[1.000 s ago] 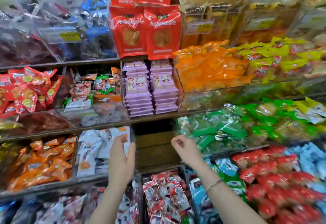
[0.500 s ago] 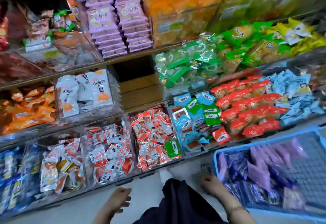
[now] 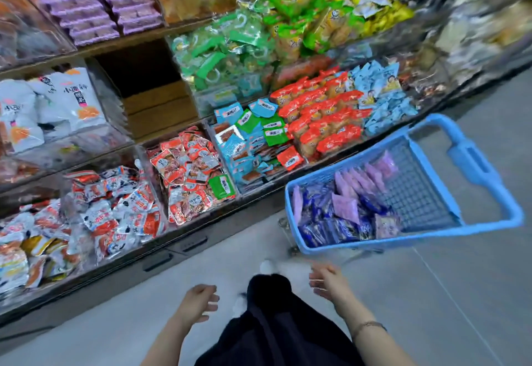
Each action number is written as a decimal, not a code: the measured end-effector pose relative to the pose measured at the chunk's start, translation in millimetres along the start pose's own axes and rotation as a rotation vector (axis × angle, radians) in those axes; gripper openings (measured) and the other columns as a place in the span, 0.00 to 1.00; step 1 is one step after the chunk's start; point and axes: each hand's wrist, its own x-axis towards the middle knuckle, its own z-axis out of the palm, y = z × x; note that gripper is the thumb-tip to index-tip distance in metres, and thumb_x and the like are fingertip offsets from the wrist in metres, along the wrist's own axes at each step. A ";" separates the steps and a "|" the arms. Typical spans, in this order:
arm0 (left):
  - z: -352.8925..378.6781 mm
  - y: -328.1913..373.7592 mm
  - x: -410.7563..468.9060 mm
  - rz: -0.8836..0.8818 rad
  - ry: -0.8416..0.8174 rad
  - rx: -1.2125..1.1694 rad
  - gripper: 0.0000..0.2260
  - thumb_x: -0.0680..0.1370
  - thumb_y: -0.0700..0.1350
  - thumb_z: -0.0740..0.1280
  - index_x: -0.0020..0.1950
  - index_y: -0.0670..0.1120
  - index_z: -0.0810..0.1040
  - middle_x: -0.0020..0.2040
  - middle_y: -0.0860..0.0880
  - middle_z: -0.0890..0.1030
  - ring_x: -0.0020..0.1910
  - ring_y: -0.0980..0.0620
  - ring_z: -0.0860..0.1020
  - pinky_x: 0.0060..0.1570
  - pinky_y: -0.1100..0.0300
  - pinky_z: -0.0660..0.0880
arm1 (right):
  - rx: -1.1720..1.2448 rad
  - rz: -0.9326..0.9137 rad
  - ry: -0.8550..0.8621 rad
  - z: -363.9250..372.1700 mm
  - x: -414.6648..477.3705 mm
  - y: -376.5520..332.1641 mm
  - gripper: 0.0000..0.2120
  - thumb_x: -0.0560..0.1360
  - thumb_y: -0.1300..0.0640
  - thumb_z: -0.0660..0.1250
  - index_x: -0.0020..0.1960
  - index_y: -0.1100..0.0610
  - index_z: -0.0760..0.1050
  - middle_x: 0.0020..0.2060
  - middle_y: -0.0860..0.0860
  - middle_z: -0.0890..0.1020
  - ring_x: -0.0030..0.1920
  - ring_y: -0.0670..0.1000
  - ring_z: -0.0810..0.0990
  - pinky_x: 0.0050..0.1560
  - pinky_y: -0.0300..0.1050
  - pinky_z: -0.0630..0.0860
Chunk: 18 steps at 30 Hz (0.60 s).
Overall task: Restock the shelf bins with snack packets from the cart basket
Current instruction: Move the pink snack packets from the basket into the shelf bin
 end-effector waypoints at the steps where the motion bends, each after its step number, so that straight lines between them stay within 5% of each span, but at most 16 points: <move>1: 7.4 4.2 -1.3 0.012 -0.008 0.006 0.08 0.80 0.46 0.61 0.51 0.42 0.74 0.44 0.45 0.79 0.38 0.48 0.76 0.35 0.61 0.66 | 0.017 0.020 0.017 -10.9 -0.6 2.4 0.04 0.78 0.61 0.61 0.46 0.58 0.74 0.36 0.55 0.78 0.33 0.51 0.75 0.35 0.41 0.71; 8: 71.5 45.8 0.1 0.088 -0.012 -0.027 0.06 0.80 0.44 0.61 0.50 0.42 0.74 0.43 0.45 0.78 0.37 0.48 0.76 0.35 0.61 0.66 | 0.055 0.045 0.110 -94.8 25.0 -15.3 0.06 0.78 0.61 0.62 0.52 0.63 0.73 0.45 0.60 0.78 0.35 0.52 0.74 0.38 0.43 0.72; 18: 210.5 105.9 24.7 0.061 0.064 -0.098 0.05 0.79 0.41 0.62 0.49 0.41 0.75 0.42 0.45 0.76 0.37 0.49 0.73 0.34 0.61 0.64 | -0.361 -0.176 0.058 -206.1 124.7 -98.6 0.12 0.77 0.65 0.61 0.35 0.61 0.74 0.29 0.55 0.77 0.30 0.51 0.74 0.29 0.38 0.69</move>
